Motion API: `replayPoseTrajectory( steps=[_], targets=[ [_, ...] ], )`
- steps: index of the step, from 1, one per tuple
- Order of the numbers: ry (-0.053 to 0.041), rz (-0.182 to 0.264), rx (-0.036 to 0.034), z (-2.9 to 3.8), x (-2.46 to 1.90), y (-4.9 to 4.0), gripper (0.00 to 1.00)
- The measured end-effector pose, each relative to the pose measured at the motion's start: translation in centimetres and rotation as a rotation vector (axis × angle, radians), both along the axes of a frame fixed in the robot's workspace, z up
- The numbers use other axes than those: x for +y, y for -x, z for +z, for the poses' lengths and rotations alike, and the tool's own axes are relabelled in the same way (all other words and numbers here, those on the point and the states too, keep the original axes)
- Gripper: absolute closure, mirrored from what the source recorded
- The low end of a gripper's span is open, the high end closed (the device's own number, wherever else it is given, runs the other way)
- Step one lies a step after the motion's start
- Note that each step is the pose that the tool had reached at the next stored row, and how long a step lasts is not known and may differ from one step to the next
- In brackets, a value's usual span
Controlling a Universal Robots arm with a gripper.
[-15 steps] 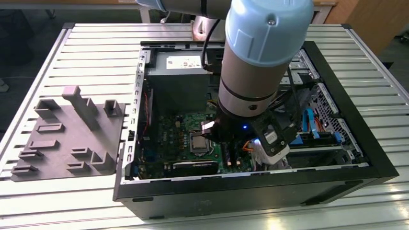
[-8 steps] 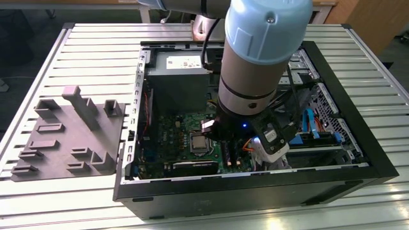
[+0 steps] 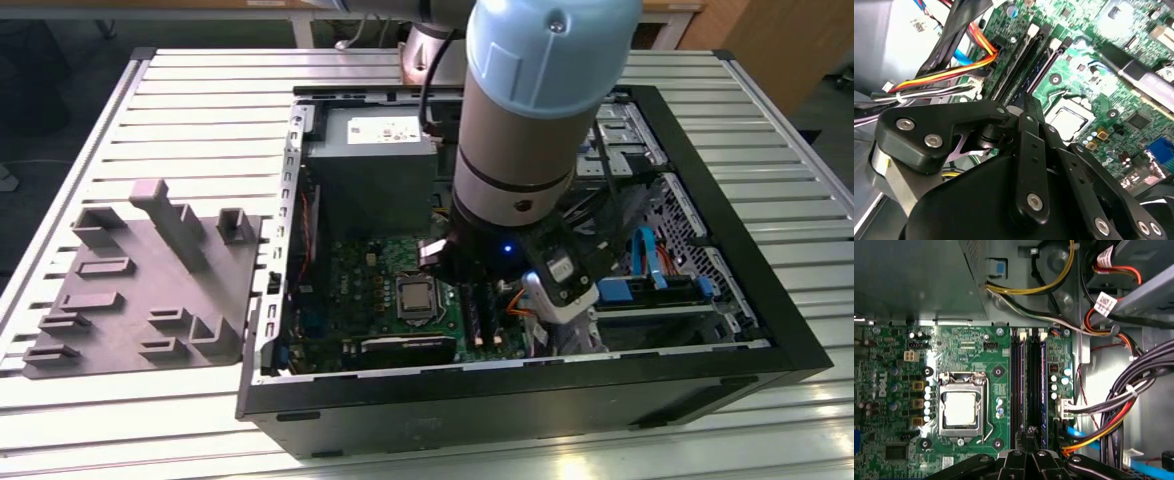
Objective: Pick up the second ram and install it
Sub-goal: 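Press down the second ram until it locks into place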
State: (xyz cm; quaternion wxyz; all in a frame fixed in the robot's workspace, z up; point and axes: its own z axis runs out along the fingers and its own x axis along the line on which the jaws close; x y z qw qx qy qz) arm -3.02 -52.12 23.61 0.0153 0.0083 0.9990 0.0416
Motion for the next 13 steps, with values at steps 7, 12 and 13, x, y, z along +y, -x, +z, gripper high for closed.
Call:
replayPoseTrajectory(
  steps=[7, 12, 13],
  targets=[
    [0.0, 0.0, 0.0, 0.0, 0.9, 0.01, 0.89],
    [-0.0001, 0.0, 0.0, 0.0, 1.12, 0.01, 0.89],
    [0.0, 0.0, 0.0, 0.0, 1.14, 0.01, 0.89]
  ],
)
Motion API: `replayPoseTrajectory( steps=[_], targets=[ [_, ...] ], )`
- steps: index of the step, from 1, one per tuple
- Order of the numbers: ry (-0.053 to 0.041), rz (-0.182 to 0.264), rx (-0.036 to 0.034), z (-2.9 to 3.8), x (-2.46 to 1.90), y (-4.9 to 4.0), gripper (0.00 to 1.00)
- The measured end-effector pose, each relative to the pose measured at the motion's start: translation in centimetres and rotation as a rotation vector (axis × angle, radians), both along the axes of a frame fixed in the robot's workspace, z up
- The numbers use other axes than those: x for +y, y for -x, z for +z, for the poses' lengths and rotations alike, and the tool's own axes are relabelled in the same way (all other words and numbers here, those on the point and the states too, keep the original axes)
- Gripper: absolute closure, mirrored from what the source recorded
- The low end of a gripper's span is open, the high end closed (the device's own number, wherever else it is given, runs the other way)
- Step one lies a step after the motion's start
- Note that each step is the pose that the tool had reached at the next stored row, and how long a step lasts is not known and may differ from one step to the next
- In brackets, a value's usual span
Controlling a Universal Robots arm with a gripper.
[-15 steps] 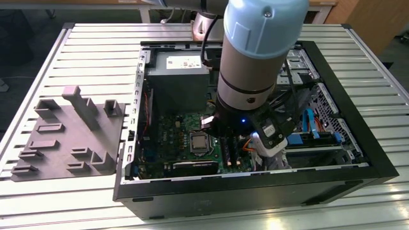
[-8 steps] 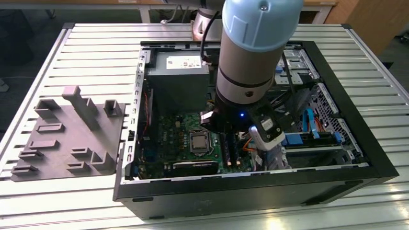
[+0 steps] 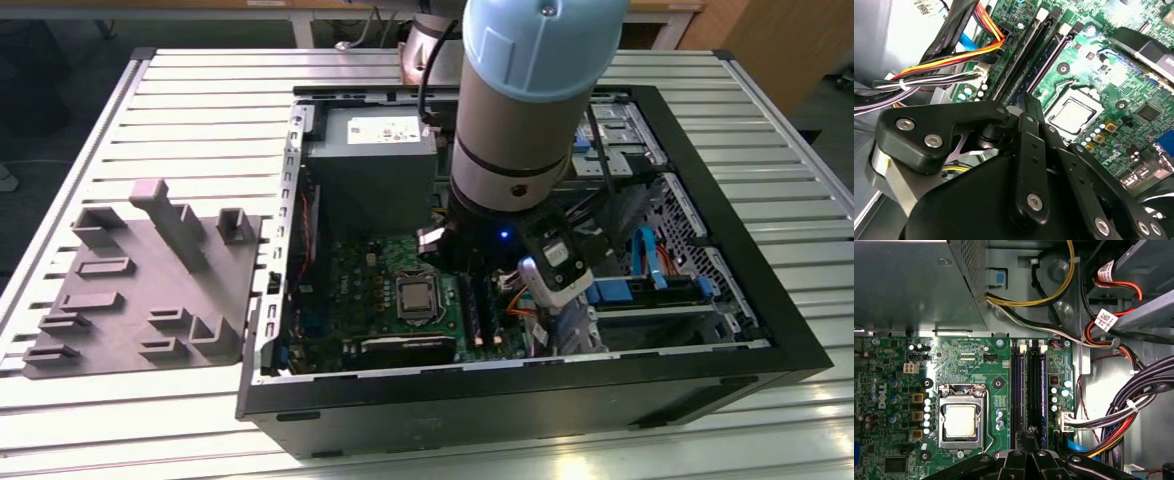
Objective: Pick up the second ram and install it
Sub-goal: 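Press down the second ram until it locks into place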
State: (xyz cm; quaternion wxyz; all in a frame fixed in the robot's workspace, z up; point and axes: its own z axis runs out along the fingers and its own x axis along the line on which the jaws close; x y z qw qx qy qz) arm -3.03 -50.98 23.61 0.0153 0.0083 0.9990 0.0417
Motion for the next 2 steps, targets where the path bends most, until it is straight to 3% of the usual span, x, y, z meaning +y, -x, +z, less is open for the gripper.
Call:
replayPoseTrajectory(
  steps=[2],
  targets=[
    [0.0, 0.0, 0.0, 0.0, 0.0, 0.0, 0.89]
  ],
)
